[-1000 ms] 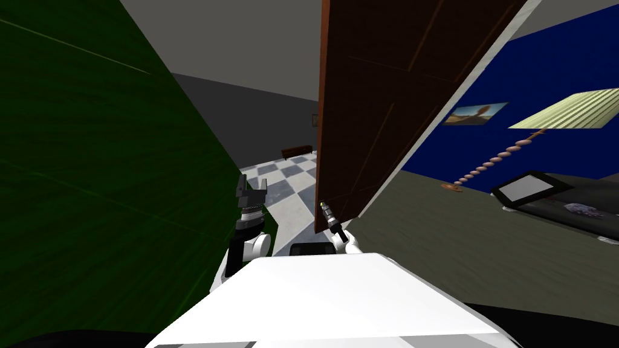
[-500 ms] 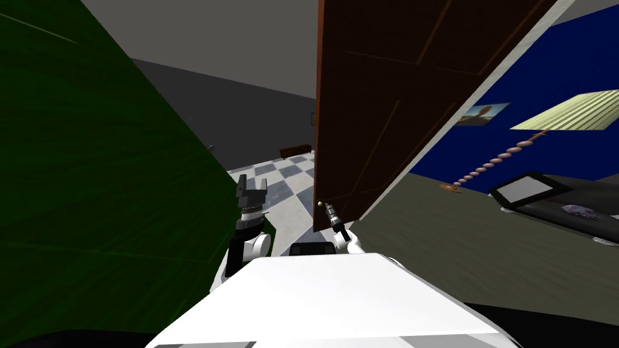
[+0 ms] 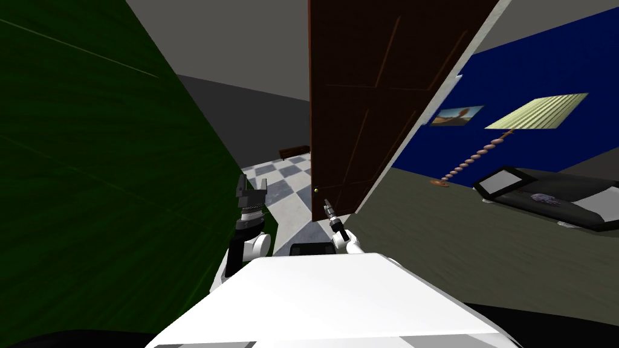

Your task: Push the door open

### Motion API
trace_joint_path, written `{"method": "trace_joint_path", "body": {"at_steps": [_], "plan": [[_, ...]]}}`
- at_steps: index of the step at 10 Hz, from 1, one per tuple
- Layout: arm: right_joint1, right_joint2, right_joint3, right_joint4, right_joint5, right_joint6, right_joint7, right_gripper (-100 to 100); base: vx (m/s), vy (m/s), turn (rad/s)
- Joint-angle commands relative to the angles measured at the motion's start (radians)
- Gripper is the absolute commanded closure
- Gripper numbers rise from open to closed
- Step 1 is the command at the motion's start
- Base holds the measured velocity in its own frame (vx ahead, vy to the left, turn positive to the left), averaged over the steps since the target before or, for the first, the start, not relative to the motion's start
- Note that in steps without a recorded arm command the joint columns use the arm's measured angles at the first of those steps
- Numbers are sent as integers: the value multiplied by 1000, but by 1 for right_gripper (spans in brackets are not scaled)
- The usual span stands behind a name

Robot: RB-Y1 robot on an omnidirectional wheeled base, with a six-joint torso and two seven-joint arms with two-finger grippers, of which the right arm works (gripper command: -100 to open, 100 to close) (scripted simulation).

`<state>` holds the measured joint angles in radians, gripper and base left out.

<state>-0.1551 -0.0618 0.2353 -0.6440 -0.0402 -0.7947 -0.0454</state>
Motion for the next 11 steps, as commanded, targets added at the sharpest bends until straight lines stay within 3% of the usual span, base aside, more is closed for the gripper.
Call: {"method": "trace_joint_path", "body": {"at_steps": [1, 3, 11], "plan": [[-2, 11, 0, -2, -2, 5, -3, -100, -277, 52, -40], [1, 2, -3, 0, -2, 0, 2, -100, -31, 21, 8], [1, 2, -19, 11, -8, -20, 14, -100, 198, 51, 25]]}}
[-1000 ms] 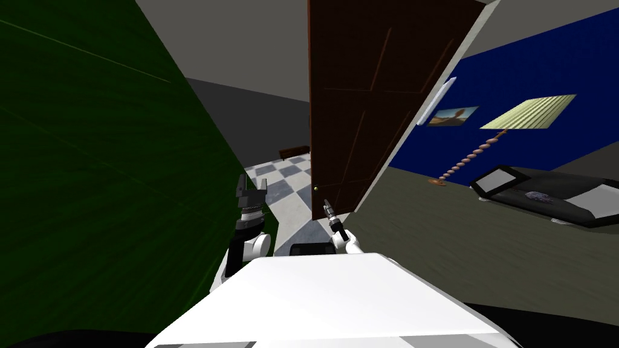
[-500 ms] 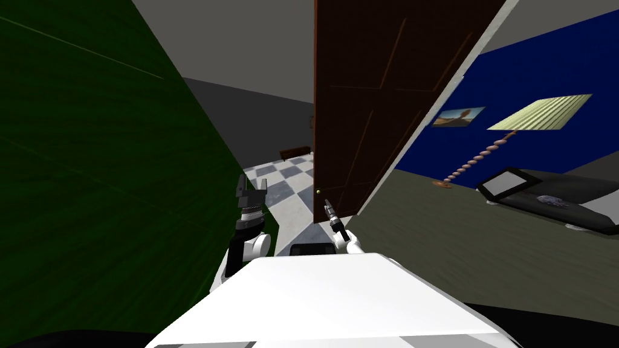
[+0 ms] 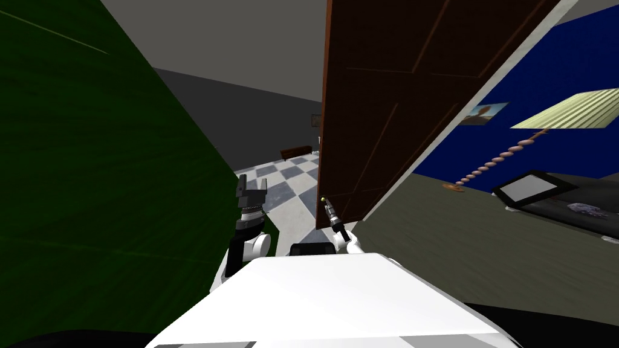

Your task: Push the door open

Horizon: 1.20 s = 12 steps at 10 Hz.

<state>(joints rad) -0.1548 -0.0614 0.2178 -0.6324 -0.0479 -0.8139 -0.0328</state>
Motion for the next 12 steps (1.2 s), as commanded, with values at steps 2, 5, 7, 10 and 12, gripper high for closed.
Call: {"method": "trace_joint_path", "body": {"at_steps": [2, 5, 7, 10, 12], "plan": [[1, 11, -6, 2, -2, -7, 5, -100, 222, 69, 26], [2, 8, -4, 0, -1, -4, 3, 100, 13, 4, 3], [2, 8, -4, 0, -1, -4, 3, 100, -19, -6, 2], [4, 4, -10, 2, -3, -1, 9, 100, 37, -1, -26], [4, 0, -18, 1, -6, 0, 15, 100, 211, 13, -96]]}}
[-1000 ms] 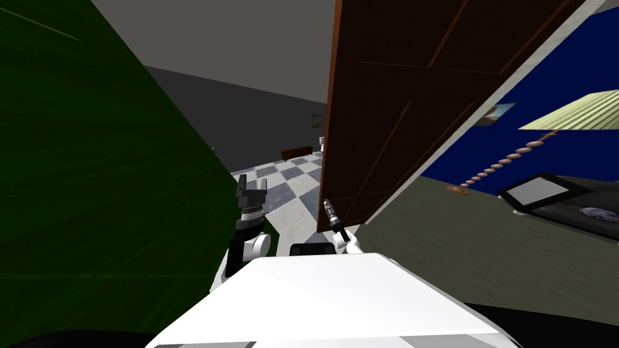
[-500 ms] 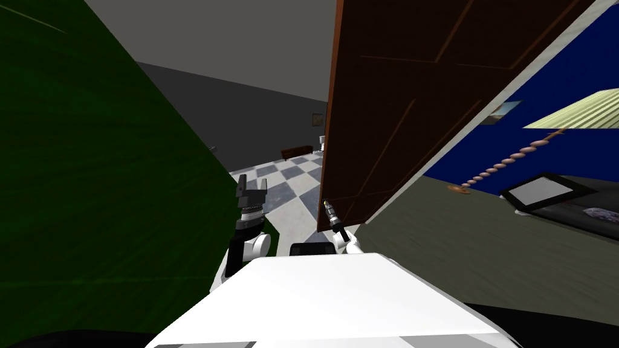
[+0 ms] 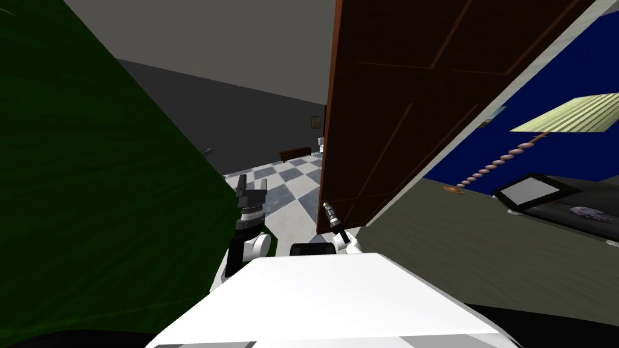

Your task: Push the door open

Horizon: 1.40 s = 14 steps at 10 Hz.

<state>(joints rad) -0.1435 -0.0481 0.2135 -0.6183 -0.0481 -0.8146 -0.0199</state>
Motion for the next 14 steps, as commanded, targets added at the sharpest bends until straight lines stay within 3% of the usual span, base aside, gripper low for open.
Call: {"method": "trace_joint_path", "body": {"at_steps": [1, 3, 4, 7, 12, 13, 14], "plan": [[-7, -15, -18, -13, -7, 2, 5, 100, 209, 10, -82], [-7, -19, -33, -14, -12, 4, 17, 100, 228, 4, -184], [-1, -21, -27, -22, -10, 11, 25, -100, 10, -50, -147], [1, -7, -33, -26, -13, 18, 45, -100, -177, -55, -74], [5, 88, -44, -35, -18, 30, 87, -100, -196, 56, -91], [6, 95, -45, -36, -19, 31, 88, -100, -99, 182, -27], [12, 89, -43, -42, -17, 32, 87, -100, -44, 84, -13]]}}
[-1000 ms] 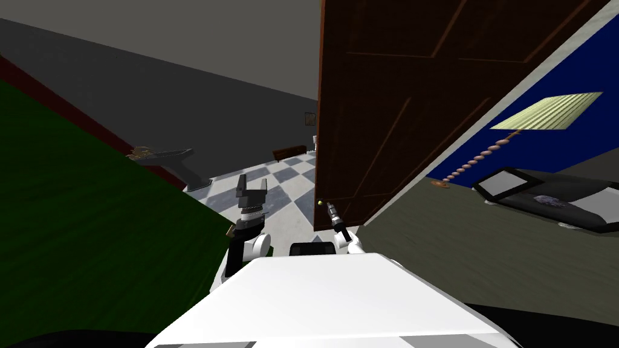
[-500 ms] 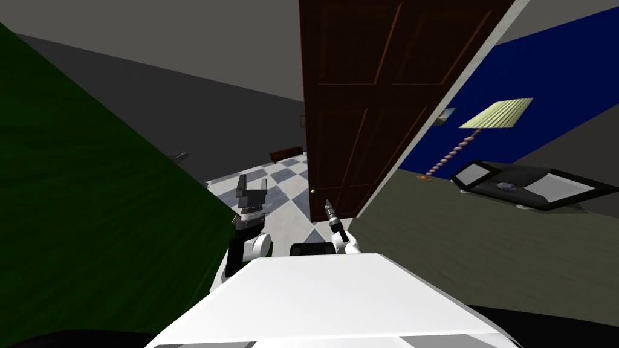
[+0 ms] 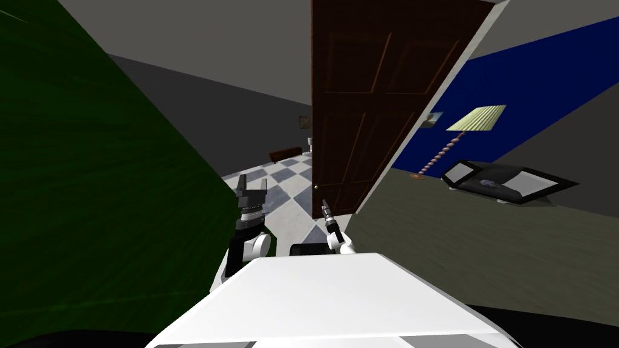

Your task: Push the door open

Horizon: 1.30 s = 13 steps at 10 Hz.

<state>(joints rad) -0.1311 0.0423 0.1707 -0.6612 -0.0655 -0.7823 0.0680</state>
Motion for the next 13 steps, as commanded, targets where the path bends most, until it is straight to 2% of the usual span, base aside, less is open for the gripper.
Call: {"method": "trace_joint_path", "body": {"at_steps": [1, 2, 4, 7, 10, 12, 13], "plan": [[0, -17, -2, 1, 0, -1, 1, -100, 83, -70, 5], [-1, -22, -2, 2, -1, -2, 1, -100, 132, -142, 16], [-1, -47, -6, 4, -2, -5, 4, -100, 148, -114, 26], [-3, -62, -11, 8, -3, -10, 8, -100, 220, 4, 23], [-4, -52, -17, 13, -5, -15, 12, -100, 188, 64, 23], [-5, -34, -21, 15, -6, -18, 14, -100, 175, 98, 14], [-6, -17, -23, 17, -6, -20, 15, -100, 171, 97, 20]]}}
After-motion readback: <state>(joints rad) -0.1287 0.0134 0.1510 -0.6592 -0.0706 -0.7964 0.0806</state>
